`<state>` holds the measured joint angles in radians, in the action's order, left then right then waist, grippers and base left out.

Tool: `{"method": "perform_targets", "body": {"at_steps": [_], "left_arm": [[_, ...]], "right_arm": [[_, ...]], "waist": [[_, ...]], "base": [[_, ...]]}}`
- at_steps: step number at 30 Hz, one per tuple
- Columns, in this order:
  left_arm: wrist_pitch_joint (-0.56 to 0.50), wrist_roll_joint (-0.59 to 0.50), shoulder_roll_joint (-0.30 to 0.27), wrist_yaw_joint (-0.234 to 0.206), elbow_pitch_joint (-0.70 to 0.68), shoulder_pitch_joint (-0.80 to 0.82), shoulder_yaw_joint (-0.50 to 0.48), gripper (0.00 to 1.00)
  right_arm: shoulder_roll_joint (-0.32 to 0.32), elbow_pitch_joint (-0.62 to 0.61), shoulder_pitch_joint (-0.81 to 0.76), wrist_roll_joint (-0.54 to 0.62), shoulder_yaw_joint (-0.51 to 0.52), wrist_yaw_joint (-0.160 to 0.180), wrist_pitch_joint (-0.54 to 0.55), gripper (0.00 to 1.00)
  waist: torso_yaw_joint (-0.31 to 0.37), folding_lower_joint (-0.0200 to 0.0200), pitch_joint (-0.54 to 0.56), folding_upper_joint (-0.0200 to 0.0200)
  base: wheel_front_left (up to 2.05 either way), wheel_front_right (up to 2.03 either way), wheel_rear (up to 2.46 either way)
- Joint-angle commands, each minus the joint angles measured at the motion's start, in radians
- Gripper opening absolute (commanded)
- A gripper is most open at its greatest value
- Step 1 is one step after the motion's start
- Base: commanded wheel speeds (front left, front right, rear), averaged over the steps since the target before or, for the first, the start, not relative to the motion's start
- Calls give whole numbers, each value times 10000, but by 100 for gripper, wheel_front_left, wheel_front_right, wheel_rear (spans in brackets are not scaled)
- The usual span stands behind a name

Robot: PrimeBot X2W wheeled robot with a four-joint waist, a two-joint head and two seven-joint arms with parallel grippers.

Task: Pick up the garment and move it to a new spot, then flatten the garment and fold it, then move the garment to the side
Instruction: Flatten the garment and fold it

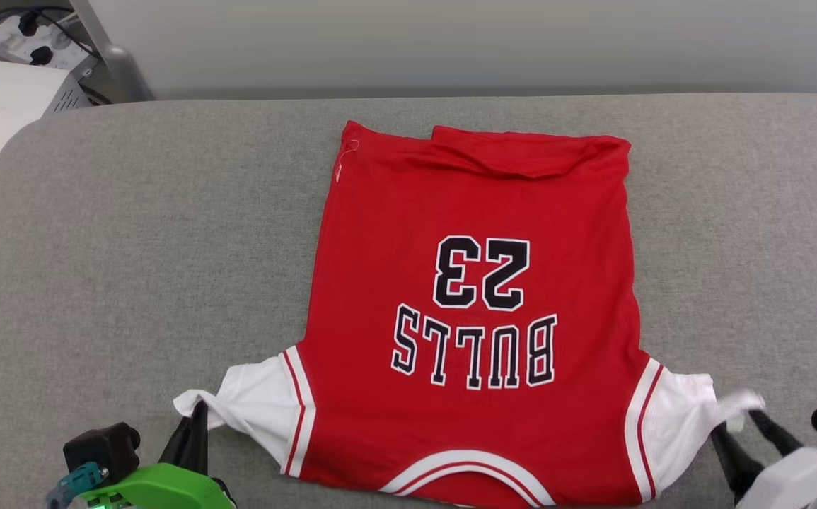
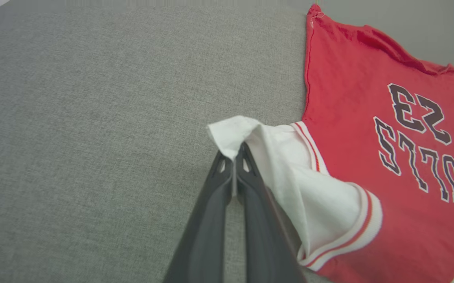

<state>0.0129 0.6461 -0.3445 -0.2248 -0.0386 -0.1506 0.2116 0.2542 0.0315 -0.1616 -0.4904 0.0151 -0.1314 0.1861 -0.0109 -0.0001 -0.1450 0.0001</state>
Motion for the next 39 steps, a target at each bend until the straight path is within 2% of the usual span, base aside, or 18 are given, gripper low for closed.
{"method": "perform_targets", "body": {"at_steps": [1, 6, 16, 26, 32, 36, 39], "left_arm": [[129, -116, 42, -1, -115, 247, -35, 0], [265, -276, 134, 1, -495, 584, 114, 0], [381, -863, 331, 111, -1037, 1791, 726, 0], [688, -1122, 986, 650, -907, 3305, 1553, 0], [991, -1208, 1294, 895, -552, 3966, 1813, 0], [1120, -1207, 1385, 1015, -345, 4184, 1905, 0], [1193, -1181, 1434, 1099, -161, 4311, 1951, 0]], "right_arm": [[42, -114, 463, 76, 114, 7, -116, 100], [464, 563, 1972, -73, 421, 7, 65, 100], [1752, 3342, 6016, -1127, -215, 7, 925, 100], [2896, 5921, 9687, -1793, -1081, 7, 2986, 100], [3086, 6756, 10917, -1878, -1648, 7, 3341, 100], [3134, 7066, 11305, -1963, -2105, 7, 3426, 100], [3134, 7467, 11365, -2142, -2419, 7, 3910, 100]], "waist": [[-52, 1, -135, -1], [-189, 1, -487, -1], [-1121, 1, -1657, -1], [-2438, 1, -3103, -1], [-2944, 1, -3677, -1], [-3065, 1, -3921, -1], [-3117, 1, -4021, -1]], "base": [[0, 0, 0], [0, 0, 0], [0, 0, 0], [0, 0, 0], [0, 0, 0], [0, 0, 0], [0, 0, 0]]}}
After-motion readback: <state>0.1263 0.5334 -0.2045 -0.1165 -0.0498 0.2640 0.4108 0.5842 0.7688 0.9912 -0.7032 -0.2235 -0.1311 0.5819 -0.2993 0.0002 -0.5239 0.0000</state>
